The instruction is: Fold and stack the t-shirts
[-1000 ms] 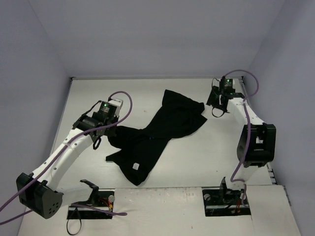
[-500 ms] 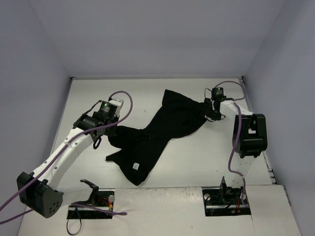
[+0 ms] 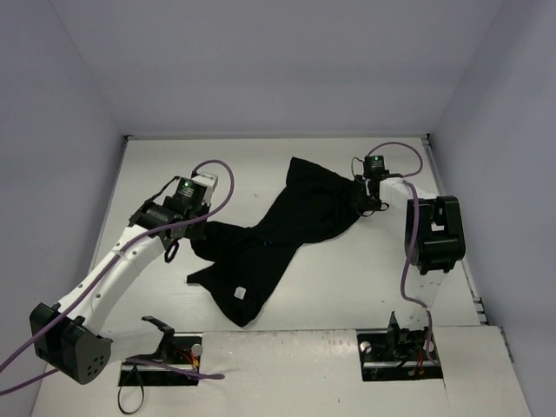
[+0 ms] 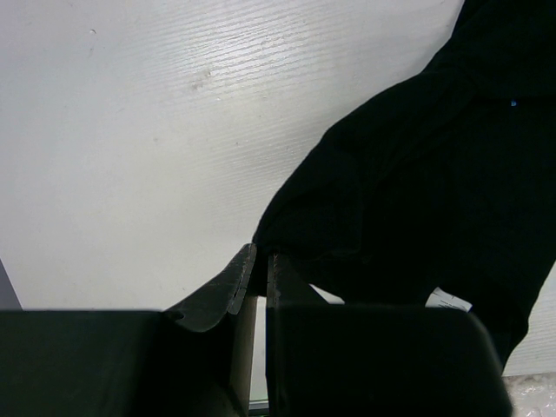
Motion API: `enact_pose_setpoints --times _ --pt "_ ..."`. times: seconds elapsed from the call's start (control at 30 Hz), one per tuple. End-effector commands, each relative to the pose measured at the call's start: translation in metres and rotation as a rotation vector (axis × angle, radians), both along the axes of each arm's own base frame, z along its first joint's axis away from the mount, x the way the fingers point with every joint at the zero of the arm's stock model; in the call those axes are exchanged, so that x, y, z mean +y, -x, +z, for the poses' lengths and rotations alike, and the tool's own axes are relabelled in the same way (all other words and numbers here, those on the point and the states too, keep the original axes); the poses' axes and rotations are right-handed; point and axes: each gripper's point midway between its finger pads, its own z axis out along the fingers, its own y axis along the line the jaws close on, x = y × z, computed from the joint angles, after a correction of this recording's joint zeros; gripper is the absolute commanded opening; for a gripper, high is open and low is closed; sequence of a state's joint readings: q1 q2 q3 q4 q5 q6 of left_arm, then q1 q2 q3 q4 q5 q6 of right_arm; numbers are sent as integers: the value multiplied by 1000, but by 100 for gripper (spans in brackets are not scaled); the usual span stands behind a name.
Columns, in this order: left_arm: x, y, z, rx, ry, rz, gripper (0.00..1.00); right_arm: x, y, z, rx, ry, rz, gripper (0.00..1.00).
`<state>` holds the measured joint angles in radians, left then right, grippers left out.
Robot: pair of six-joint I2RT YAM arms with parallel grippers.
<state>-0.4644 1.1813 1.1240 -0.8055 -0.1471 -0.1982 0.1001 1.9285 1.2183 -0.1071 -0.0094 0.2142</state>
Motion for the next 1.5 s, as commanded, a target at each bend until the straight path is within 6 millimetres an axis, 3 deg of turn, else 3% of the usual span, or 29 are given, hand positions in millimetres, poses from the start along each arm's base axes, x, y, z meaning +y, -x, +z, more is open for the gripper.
enact_pose_setpoints --times 0.0,0.07,0.13,0.2,0.27,0.3,0.4,0.47,0.5,0.57,0.63,0.7,0.8,0.97,1.17,1.47 --pt "-1 -9 27 -92 41 23 0 -1 15 -12 45 14 -14 13" --pt "0 -11 31 -104 42 27 0 -4 13 -2 20 28 -26 1" --pt "0 -14 41 -126 43 29 0 -4 5 24 -38 27 -30 0" --pt "1 -24 68 -191 54 44 0 -5 -6 58 -111 25 -39 0" --pt "8 -34 99 -262 73 78 0 -8 -21 116 -230 28 -52 0" --pt "12 -41 126 -328 94 96 0 -10 -24 136 -265 32 -54 0" --pt "31 -57 200 -496 122 159 0 -19 -38 241 -488 15 -86 0" --pt "41 -60 241 -591 113 173 0 -22 -38 316 -643 3 -95 0" --pt "46 -60 269 -658 118 192 0 -24 -35 333 -674 6 -100 0" --pt "57 -58 303 -743 104 223 0 -27 -23 396 -813 -1 -111 0" --pt "65 -55 332 -813 100 256 0 -31 -12 432 -895 0 -124 0" --pt "74 -41 374 -922 133 279 0 -34 5 471 -985 -1 -129 0" --pt "79 -24 412 -1031 170 274 0 -40 34 527 -1117 9 -139 0" --pt "85 17 463 -1191 222 228 0 -48 80 586 -1269 27 -150 0" --pt "86 77 502 -1356 279 108 0 -52 139 625 -1392 25 -149 0" --pt "88 142 517 -1462 347 -2 0 -61 222 658 -1538 44 -160 0"
